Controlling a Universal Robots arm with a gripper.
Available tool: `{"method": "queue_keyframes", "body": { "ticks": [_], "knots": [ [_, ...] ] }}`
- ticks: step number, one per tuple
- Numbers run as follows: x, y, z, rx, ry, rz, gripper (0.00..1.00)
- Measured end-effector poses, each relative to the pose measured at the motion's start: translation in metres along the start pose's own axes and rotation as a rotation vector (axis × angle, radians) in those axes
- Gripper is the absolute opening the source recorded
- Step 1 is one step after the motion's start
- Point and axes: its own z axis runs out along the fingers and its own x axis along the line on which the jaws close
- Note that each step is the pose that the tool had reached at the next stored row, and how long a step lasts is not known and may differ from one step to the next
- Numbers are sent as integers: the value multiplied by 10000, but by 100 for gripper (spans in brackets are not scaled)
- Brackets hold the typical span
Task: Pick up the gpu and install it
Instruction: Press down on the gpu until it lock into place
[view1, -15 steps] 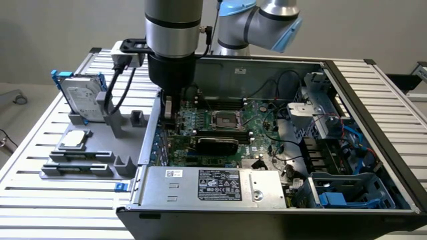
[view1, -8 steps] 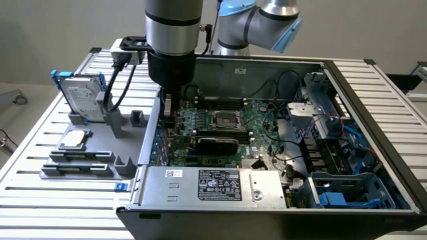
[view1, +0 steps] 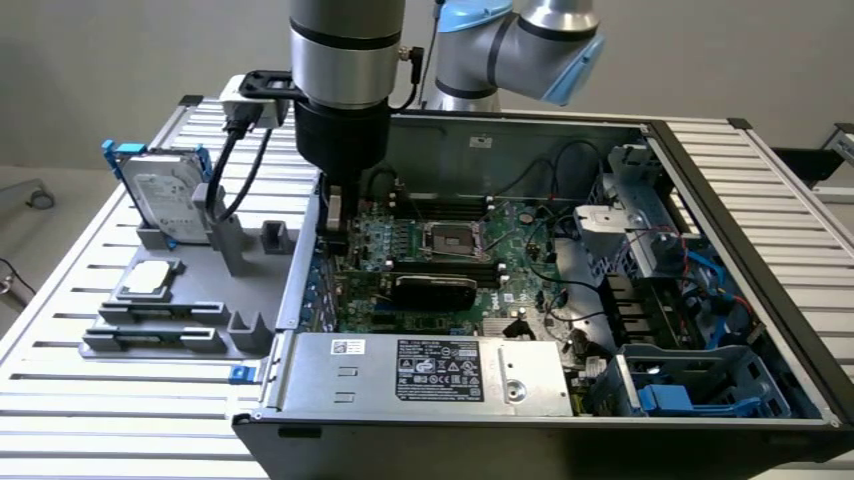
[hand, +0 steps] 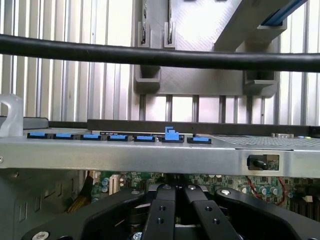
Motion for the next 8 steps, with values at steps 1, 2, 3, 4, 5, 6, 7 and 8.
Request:
{"method": "queue_keyframes", "body": {
  "ticks": [1,2,3,4,5,6,7,8],
  "knots": [
    [-1,2,0,-7,2,4,11],
    [-2,4,0,-14,5,8,11],
    [-3,6,0,-22,5,12,11],
    [-4,8,0,-31,5,17,11],
    [-4,9,0,-44,6,21,11],
    [-6,9,-3,-55,5,23,11],
    [-9,11,-13,-62,9,26,11],
    [-10,13,-33,-73,15,27,11]
  ]
}}
